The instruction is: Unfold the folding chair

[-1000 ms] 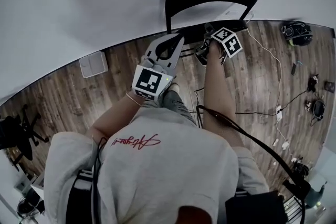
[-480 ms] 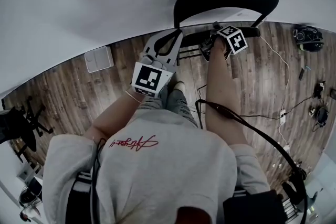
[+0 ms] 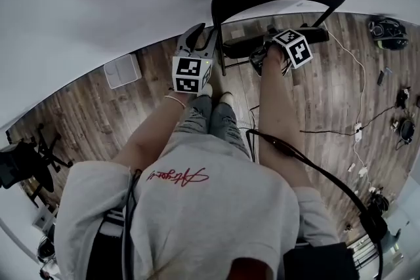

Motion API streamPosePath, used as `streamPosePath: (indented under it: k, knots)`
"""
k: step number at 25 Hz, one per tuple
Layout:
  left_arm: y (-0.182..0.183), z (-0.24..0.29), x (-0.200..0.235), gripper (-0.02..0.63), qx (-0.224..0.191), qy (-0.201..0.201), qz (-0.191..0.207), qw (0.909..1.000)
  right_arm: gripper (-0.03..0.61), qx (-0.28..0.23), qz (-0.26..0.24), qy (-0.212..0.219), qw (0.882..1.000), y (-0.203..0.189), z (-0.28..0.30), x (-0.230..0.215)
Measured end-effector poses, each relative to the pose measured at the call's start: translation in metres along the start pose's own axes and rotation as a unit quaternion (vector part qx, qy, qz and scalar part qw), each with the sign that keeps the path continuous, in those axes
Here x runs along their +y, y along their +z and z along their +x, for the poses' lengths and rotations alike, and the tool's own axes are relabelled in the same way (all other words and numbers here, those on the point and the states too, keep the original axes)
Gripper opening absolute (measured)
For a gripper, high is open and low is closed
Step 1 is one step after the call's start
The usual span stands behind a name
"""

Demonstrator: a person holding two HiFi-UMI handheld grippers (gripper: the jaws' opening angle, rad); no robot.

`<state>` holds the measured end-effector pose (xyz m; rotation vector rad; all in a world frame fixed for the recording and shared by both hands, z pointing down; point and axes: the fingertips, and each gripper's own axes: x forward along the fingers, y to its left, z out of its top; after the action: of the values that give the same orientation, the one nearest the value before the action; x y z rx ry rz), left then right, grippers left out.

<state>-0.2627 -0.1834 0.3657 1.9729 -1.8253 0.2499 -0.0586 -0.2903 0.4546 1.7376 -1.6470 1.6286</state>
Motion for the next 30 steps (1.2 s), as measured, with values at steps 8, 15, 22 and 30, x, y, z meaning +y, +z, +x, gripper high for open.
streamPosePath:
  k: [8, 15, 22, 30]
  knots:
    - [-0.073, 0.065, -0.023, 0.345, 0.067, -0.114, -0.040, 0.9904, 0.235, -0.013, 0.035, 0.047, 0.998, -0.001, -0.007, -0.002]
    - [-0.055, 0.082, -0.032, 0.017, 0.081, -0.102, 0.055, 0.9900, 0.230, -0.025, 0.015, 0.049, 0.998, -0.010, -0.033, -0.023]
    - [-0.071, 0.087, -0.025, 0.015, 0.093, -0.099, 0.029, 0.9903, 0.213, -0.043, 0.017, 0.068, 0.997, -0.027, -0.050, -0.065]
    - [-0.103, 0.076, -0.040, 0.015, 0.132, -0.109, 0.006, 0.9853, 0.215, -0.018, 0.067, 0.127, 0.989, -0.075, -0.086, -0.170]
